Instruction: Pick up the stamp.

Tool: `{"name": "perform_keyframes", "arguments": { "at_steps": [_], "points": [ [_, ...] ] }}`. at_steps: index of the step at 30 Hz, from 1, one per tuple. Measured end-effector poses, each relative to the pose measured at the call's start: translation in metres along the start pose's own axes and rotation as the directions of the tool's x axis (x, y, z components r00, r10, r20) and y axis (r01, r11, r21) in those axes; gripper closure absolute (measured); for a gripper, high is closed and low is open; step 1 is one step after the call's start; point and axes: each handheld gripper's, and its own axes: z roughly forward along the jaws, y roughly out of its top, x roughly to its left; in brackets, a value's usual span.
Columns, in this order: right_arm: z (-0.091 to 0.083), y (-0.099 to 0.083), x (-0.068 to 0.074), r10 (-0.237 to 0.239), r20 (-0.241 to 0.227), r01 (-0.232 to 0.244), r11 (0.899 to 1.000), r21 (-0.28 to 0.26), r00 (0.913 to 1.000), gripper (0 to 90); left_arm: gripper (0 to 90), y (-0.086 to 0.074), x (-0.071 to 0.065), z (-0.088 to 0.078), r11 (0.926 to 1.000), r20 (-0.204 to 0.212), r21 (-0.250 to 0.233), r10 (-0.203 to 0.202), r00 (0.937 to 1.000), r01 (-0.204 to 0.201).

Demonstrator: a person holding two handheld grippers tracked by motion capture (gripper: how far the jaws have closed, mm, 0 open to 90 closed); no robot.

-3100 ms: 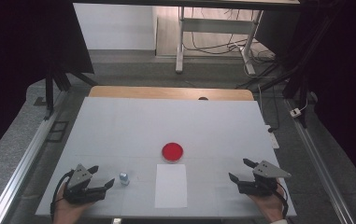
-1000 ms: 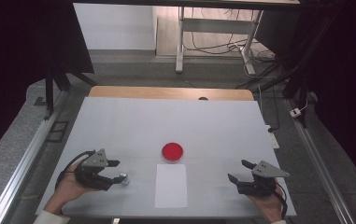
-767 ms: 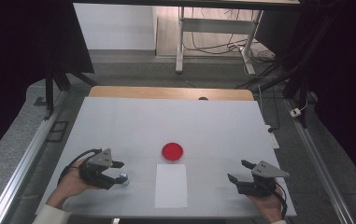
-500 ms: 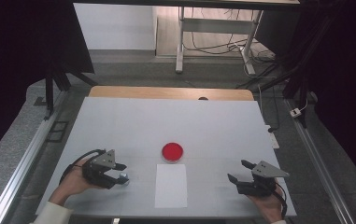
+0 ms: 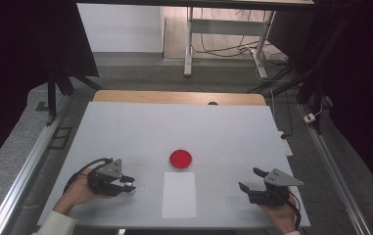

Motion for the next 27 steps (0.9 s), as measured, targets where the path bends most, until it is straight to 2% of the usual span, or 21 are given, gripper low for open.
{"name": "perform_keyframes", "arguments": {
  "at_steps": [7,14,15,16,18,19,22,25,26,27],
  "points": [
    [-0.0004,-0.0001,-0.0005,0.005,-0.001,-0.005,1.0,-0.005,1.0,22.3,69.6,-0.0009,-0.0001,0.001,0.9999,-0.005,-0.009,-0.005,1.0,0.005],
    [-0.0004,-0.0002,-0.0009,0.01,0.0,-0.01,1.0,-0.007,0.9999,22.6,71.1,0.0,0.0034,0.0013,0.9972,-0.014,-0.02,-0.072,0.9973,0.072],
    [-0.0004,-0.0002,-0.0009,0.01,0.0,-0.01,1.0,-0.007,0.9999,22.6,71.3,0.0,0.0034,0.0013,0.9972,-0.014,-0.02,-0.072,0.9973,0.072],
    [-0.0003,-0.0003,-0.0009,0.012,0.0,-0.012,1.0,-0.007,0.9999,22.7,71.6,0.0006,0.0041,0.0014,0.9935,-0.02,-0.041,-0.107,0.9941,0.106],
    [-0.0004,-0.0003,-0.0009,0.012,0.0,-0.012,1.0,-0.007,0.9999,22.9,72.0,0.001,0.0048,0.0005,0.9916,-0.024,-0.049,-0.121,0.9923,0.12],
    [-0.0005,-0.0003,-0.001,0.013,0.0,-0.013,1.0,-0.009,0.9999,23.1,72.3,0.0018,0.0056,-0.0013,0.9868,-0.02,-0.071,-0.147,0.9889,0.145],
    [-0.0005,-0.0003,-0.0011,0.015,0.002,-0.015,1.0,-0.011,0.9999,23.6,73.8,0.0037,0.0054,-0.0038,0.9775,-0.033,-0.102,-0.189,0.9815,0.185],
    [-0.0004,-0.0004,-0.0012,0.017,0.003,-0.017,1.0,-0.012,0.9999,23.9,75.3,0.0059,0.0052,-0.0052,0.9685,-0.048,-0.125,-0.223,0.9736,0.216],
    [-0.0005,-0.0003,-0.0011,0.017,0.003,-0.017,1.0,-0.013,0.9999,23.9,75.7,0.0059,0.0052,-0.0052,0.9685,-0.048,-0.125,-0.223,0.9736,0.216],
    [-0.0005,-0.0003,-0.001,0.017,0.003,-0.017,1.0,-0.013,0.9999,24.0,75.9,0.0067,0.0048,-0.005,0.9621,-0.056,-0.136,-0.246,0.9677,0.237]
  ]
}}
